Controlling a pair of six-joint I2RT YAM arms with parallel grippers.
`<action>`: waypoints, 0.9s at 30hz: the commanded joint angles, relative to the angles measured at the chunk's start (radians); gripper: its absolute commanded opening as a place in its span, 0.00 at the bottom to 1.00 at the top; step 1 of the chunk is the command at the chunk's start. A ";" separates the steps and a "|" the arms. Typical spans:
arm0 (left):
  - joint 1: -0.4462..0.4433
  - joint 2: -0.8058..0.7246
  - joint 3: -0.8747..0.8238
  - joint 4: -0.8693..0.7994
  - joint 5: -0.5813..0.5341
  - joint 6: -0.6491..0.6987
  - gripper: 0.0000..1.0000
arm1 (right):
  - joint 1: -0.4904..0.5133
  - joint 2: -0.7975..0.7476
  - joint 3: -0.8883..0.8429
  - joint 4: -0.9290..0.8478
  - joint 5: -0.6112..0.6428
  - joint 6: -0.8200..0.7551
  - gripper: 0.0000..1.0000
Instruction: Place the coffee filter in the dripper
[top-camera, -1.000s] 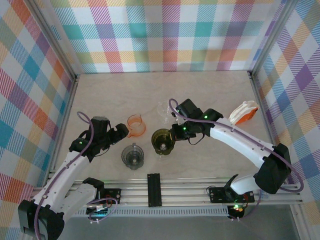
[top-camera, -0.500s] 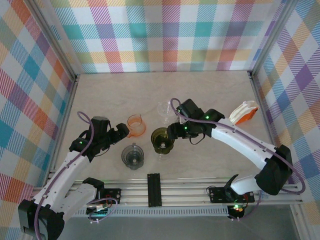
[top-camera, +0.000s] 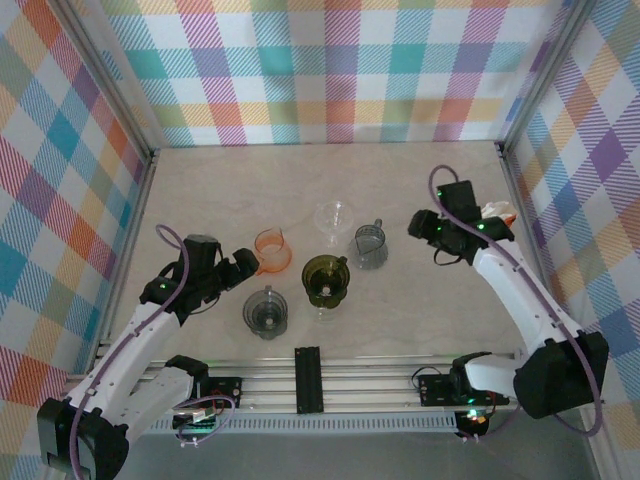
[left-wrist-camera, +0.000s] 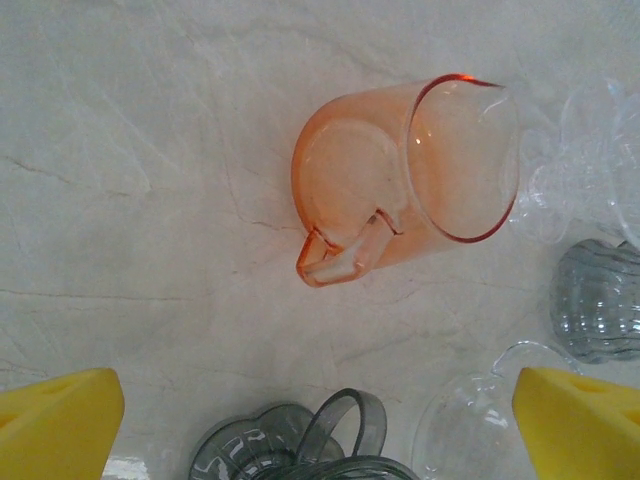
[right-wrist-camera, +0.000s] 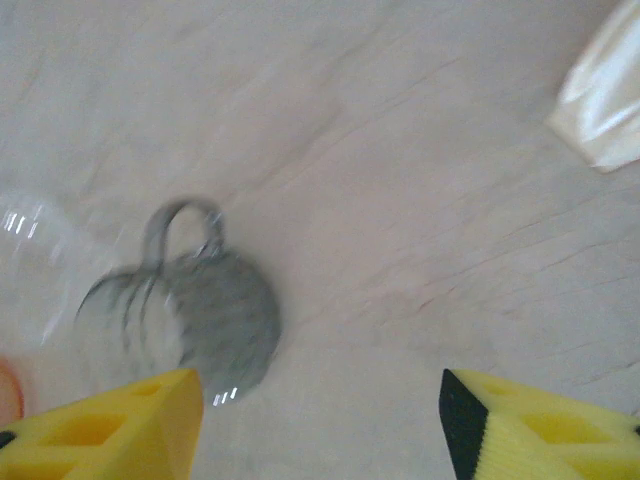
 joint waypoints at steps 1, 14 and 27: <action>-0.006 -0.011 -0.014 0.017 0.017 0.006 1.00 | -0.110 0.057 0.008 0.081 -0.010 0.028 0.61; -0.006 0.009 -0.058 0.064 0.046 0.016 1.00 | -0.422 0.291 0.127 0.123 0.024 -0.028 0.57; -0.004 0.037 -0.068 0.097 0.051 0.022 1.00 | -0.487 0.487 0.305 0.082 0.049 -0.019 0.97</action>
